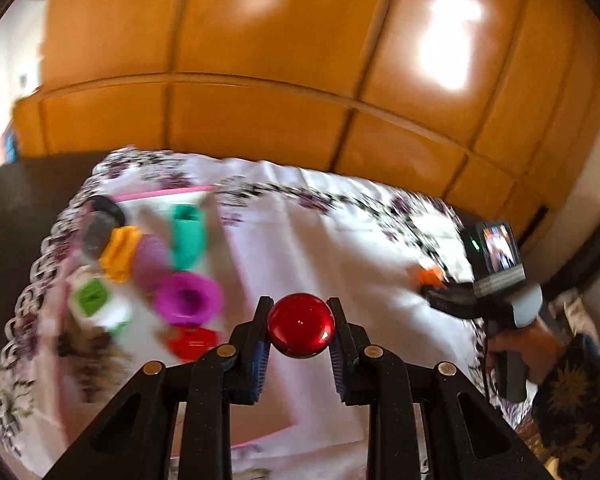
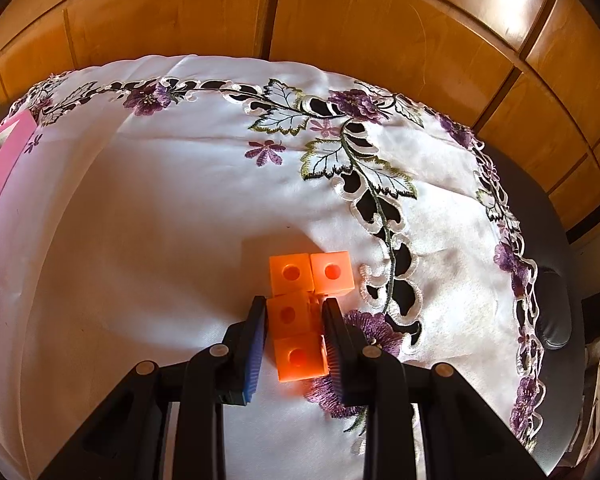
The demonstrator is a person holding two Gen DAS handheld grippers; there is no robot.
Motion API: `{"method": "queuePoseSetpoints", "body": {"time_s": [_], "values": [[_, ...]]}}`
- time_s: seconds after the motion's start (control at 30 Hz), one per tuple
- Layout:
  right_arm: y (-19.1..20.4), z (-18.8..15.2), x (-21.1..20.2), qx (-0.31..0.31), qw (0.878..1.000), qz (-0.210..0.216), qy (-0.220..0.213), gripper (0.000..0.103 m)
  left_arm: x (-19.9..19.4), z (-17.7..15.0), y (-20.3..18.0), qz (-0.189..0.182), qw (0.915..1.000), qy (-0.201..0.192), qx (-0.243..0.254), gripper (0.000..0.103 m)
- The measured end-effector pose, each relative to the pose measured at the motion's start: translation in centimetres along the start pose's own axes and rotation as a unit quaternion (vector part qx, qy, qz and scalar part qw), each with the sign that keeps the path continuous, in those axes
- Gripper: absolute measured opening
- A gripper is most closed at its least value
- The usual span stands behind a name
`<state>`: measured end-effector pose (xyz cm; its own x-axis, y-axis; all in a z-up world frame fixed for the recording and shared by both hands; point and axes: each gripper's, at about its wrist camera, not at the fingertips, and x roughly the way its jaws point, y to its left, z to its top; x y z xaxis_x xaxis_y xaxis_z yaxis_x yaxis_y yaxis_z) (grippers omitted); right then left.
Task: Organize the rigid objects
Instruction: 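Carry the red cylinder into the tray beside the brush, open left tool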
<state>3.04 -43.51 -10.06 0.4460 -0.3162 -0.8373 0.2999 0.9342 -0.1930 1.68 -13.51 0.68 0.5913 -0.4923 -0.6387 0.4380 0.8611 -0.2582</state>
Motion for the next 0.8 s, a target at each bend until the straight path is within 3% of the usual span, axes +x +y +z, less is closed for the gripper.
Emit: {"method": "queuePoseSetpoints", "body": {"time_s": [0.13,0.23,0.33,0.5,0.8], "values": [[0.1,0.0,0.0,-0.004,1.000,-0.003,0.000,0.027,-2.5,-0.5,5.1,0.024,0.9988,-0.012,-0.040,0.026],[0.1,0.1,0.0,-0.005,1.000,-0.004,0.000,0.027,-3.0,-1.8,8.0,0.044,0.9976,0.001,-0.053,0.026],[0.2,0.0,-0.1,-0.006,1.000,-0.005,0.000,0.027,-2.5,-3.3,9.7,0.042,0.9956,0.025,-0.080,0.026],[0.2,0.0,-0.1,-0.009,1.000,-0.008,0.000,0.027,-1.0,-4.5,9.5,0.012,0.9937,0.047,-0.101,0.026],[0.2,0.1,-0.1,-0.011,1.000,-0.007,0.000,0.027,3.6,-4.8,8.2,0.023,0.9913,0.101,-0.082,0.027]]}}
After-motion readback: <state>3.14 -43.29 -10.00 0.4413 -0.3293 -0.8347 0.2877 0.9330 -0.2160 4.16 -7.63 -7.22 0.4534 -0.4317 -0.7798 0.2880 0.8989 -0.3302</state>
